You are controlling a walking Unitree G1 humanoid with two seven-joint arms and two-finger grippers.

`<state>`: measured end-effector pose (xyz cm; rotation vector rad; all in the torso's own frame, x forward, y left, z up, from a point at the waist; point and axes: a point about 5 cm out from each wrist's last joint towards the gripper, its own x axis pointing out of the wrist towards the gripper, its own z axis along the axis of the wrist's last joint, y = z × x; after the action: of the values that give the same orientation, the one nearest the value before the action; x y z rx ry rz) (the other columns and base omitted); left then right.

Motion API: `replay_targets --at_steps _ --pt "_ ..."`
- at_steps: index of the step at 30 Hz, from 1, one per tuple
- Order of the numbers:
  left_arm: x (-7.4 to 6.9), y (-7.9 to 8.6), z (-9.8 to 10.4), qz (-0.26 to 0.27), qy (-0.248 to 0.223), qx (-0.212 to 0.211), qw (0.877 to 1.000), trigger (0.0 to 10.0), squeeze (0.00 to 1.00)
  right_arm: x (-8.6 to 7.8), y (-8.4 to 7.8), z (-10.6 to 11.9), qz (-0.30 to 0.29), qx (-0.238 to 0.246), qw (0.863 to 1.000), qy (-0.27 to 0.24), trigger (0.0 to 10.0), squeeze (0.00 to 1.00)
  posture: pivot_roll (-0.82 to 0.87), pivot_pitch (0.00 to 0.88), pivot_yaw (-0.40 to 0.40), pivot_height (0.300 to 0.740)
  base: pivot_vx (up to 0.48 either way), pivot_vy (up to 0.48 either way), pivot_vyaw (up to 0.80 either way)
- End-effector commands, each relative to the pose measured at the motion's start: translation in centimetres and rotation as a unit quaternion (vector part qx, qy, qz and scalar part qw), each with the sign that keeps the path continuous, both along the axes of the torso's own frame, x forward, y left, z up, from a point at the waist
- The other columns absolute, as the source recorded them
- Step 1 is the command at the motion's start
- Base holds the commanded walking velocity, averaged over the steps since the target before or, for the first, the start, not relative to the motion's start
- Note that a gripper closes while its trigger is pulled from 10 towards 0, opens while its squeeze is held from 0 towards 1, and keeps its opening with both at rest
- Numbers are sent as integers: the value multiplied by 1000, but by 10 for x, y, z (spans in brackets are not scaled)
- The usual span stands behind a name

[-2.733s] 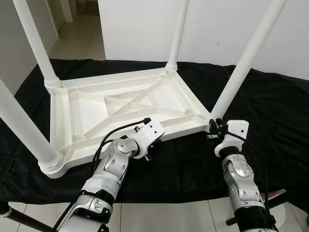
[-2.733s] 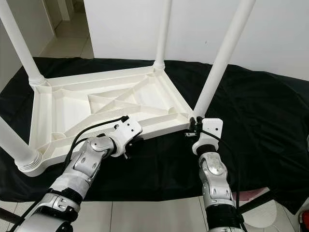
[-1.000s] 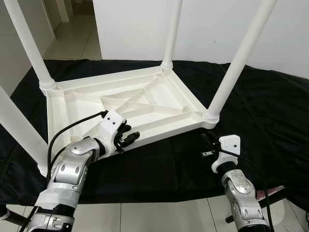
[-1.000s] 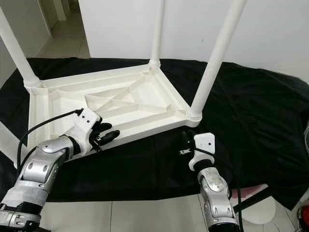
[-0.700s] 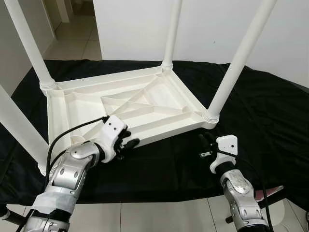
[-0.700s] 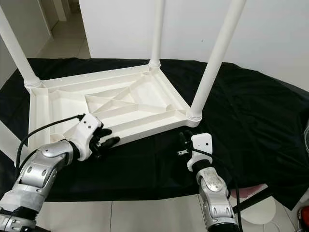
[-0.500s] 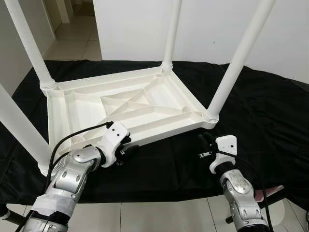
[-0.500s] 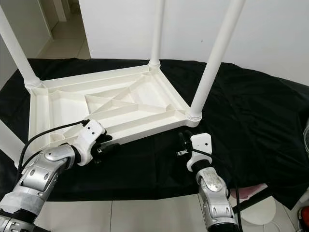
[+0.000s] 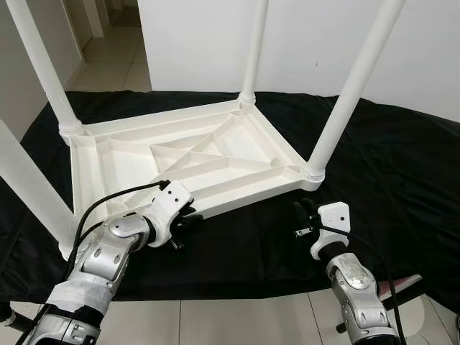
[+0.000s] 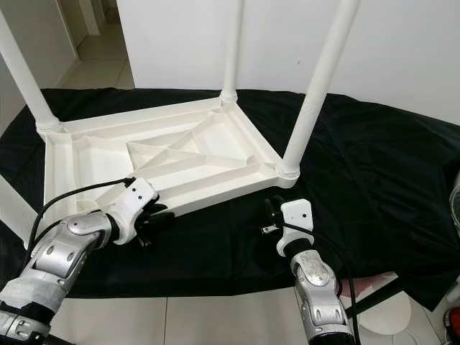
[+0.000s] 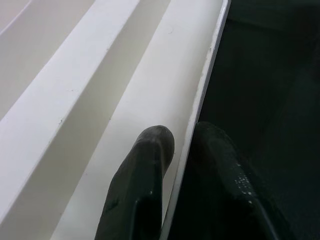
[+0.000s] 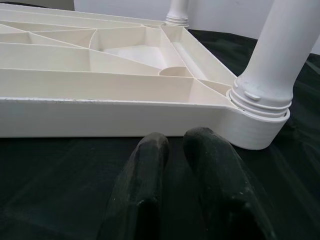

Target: Building children table

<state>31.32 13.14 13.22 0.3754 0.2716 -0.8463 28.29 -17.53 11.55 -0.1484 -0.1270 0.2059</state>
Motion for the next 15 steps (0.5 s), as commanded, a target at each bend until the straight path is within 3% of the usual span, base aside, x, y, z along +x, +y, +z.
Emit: replay_targets --at_steps 1,7,9,15 --pt "-2 -11 0 -28 4 -11 1000 0 0 -1 1 -2 4 -2 1000 2 10000 0 38 37 -18 740 0 0 0" --pt "-9 -38 -3 -72 2 -16 997 0 0 0 3 -2 5 -3 1000 1 10000 0 41 38 -18 740 0 0 0" --pt "-15 -57 -2 -96 0 -29 995 0 0 0 5 -2 6 -3 1000 1 10000 0 39 43 -16 740 0 0 0" --pt "-21 -82 1 -127 -3 -44 991 0 0 0 7 -3 5 -3 1000 1 10000 0 37 49 -11 740 0 0 0"
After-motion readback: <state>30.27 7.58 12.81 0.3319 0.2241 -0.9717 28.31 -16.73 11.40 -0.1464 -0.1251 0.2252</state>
